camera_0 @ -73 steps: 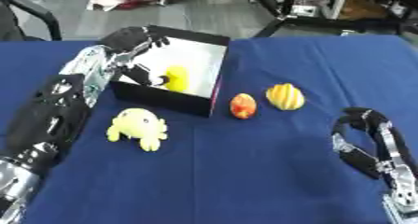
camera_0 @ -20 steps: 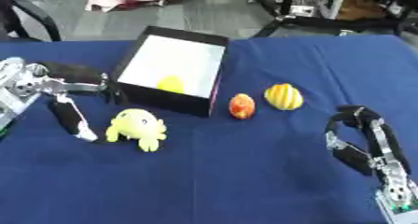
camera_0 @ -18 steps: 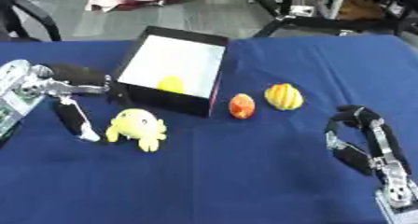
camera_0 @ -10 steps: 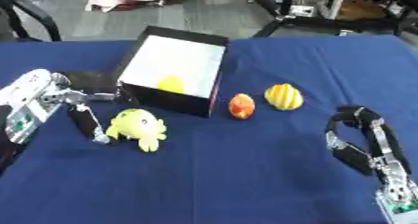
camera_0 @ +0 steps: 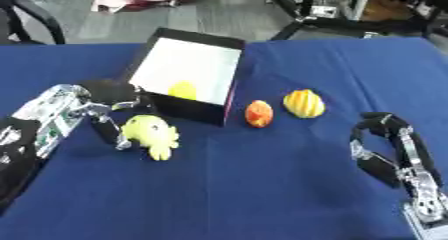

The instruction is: Pick up objects on the table and place them in the box.

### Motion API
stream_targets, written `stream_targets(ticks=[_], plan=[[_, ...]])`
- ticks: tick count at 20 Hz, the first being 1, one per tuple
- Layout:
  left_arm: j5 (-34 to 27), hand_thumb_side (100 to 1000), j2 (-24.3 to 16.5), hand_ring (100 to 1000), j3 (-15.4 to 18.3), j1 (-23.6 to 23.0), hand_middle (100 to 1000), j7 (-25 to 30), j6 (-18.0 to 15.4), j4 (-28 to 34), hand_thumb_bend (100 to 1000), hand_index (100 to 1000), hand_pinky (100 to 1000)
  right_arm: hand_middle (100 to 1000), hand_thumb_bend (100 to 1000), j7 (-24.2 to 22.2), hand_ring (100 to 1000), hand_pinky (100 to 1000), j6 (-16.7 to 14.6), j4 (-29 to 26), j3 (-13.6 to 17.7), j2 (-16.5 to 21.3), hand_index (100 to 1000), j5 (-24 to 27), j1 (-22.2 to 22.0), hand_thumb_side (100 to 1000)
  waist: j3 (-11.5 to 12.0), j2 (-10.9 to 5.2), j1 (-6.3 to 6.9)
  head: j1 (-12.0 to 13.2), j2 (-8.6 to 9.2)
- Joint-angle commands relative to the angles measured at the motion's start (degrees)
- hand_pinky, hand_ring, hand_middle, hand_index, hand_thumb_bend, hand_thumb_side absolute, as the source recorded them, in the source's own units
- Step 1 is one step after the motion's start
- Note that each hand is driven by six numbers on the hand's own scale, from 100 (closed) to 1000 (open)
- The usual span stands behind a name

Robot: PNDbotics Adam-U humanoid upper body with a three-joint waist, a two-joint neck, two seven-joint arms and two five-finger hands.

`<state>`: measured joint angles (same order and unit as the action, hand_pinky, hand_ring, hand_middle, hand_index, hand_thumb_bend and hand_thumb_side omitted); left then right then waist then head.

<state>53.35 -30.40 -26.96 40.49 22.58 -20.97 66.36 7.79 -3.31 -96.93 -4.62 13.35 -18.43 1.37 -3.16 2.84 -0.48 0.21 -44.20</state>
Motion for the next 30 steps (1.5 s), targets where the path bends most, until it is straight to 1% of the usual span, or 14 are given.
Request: stream_targets(ticks=[1, 3, 5, 7, 10, 12, 13, 14, 16, 19, 21, 23, 26, 30], plan=[[-0.20, 183, -0.69, 441, 1.30, 1.26, 421, -3.22, 0.50, -0.14, 334, 586, 571, 734, 100, 0.05, 754, 797, -0.03, -0.75, 0.16, 0.54, 582, 0.19, 0.56, 100, -0.10, -1.47, -0.38, 0.11, 0.08], [-2.72, 204, -1.59, 435, 1.39, 1.37, 408, -2.73, 0.56, 1.44, 329, 572, 563, 734, 100, 0.08, 754, 797, -0.02, -0.77, 0.19, 0.55, 582, 0.19, 0.57, 100, -0.09, -1.49, -0.37, 0.07, 0.08], [-6.70, 221, -3.40, 442, 1.57, 1.84, 413, -0.26, 0.66, 4.71, 327, 578, 568, 734, 100, 0.12, 754, 797, 0.01, -0.74, 0.22, 0.58, 582, 0.18, 0.52, 100, -0.06, -1.52, -0.29, 0.00, 0.08], [-11.99, 240, -5.91, 449, 2.05, 2.70, 420, 3.12, 1.49, 9.18, 329, 585, 574, 734, 100, 0.16, 754, 797, 0.03, -0.72, 0.26, 0.65, 582, 0.16, 0.44, 100, -0.02, -1.57, -0.18, -0.08, 0.08], [-19.38, 254, -9.06, 456, 3.99, 4.93, 426, 7.44, 4.12, 15.21, 330, 593, 583, 734, 100, 0.23, 754, 797, 0.05, -0.66, 0.29, 0.78, 582, 0.14, 0.30, 100, 0.12, -1.70, -0.02, -0.17, 0.08], [-21.73, 254, -9.87, 456, 4.69, 5.54, 426, 9.20, 5.79, 17.32, 330, 593, 583, 734, 100, 0.25, 754, 797, 0.05, -0.65, 0.29, 0.81, 582, 0.14, 0.27, 100, 0.16, -1.73, 0.02, -0.19, 0.08], [-21.91, 246, -9.89, 465, 5.39, 6.25, 437, 9.41, 6.83, 17.43, 346, 607, 601, 734, 100, 0.24, 754, 797, 0.06, -0.63, 0.27, 0.82, 582, 0.14, 0.23, 100, 0.18, -1.81, 0.01, -0.18, 0.08], [-20.36, 244, -8.79, 469, 6.65, 8.17, 443, 8.62, 8.50, 15.35, 349, 613, 606, 734, 100, 0.21, 754, 797, 0.05, -0.60, 0.21, 0.81, 582, 0.16, 0.18, 100, 0.21, -1.93, 0.00, -0.13, 0.08], [-16.13, 240, -5.62, 489, 7.64, 10.96, 466, 6.51, 9.65, 9.78, 355, 641, 631, 734, 100, 0.17, 754, 797, 0.04, -0.56, 0.14, 0.73, 582, 0.20, 0.14, 100, 0.18, -2.04, -0.08, -0.02, 0.08], [-8.52, 254, -0.05, 506, 9.41, 13.59, 482, 2.26, 9.55, 0.59, 368, 660, 649, 734, 100, 0.09, 754, 797, 0.00, -0.55, 0.01, 0.50, 582, 0.31, 0.18, 100, -0.07, -2.09, -0.34, 0.06, 0.08], [-3.35, 259, 4.23, 513, 11.62, 14.92, 489, -1.74, 10.50, -6.08, 368, 668, 654, 734, 100, -0.06, 754, 797, -0.04, -0.54, -0.16, 0.36, 582, 0.42, 0.24, 100, -0.44, -2.09, -0.55, 0.48, 0.08], [0.82, 279, 7.31, 520, 13.43, 15.89, 496, -5.30, 10.86, -11.39, 381, 676, 657, 734, 100, -0.19, 754, 797, -0.07, -0.52, -0.30, 0.26, 582, 0.51, 0.30, 100, -0.72, -2.10, -0.66, 0.81, 0.08], [4.68, 296, 10.44, 533, 15.69, 16.75, 511, -9.87, 11.54, -16.79, 393, 690, 668, 734, 100, -0.43, 754, 797, -0.14, -0.48, -0.56, 0.15, 582, 0.62, 0.36, 100, -1.13, -2.14, -0.71, 1.37, 0.08], [7.50, 312, 12.39, 583, 16.90, 16.78, 565, -13.63, 12.01, -20.54, 402, 738, 723, 734, 100, -0.60, 753, 797, -0.23, -0.44, -0.72, -0.02, 582, 0.73, 0.45, 100, -1.57, -2.23, -0.69, 1.56, 0.08]])
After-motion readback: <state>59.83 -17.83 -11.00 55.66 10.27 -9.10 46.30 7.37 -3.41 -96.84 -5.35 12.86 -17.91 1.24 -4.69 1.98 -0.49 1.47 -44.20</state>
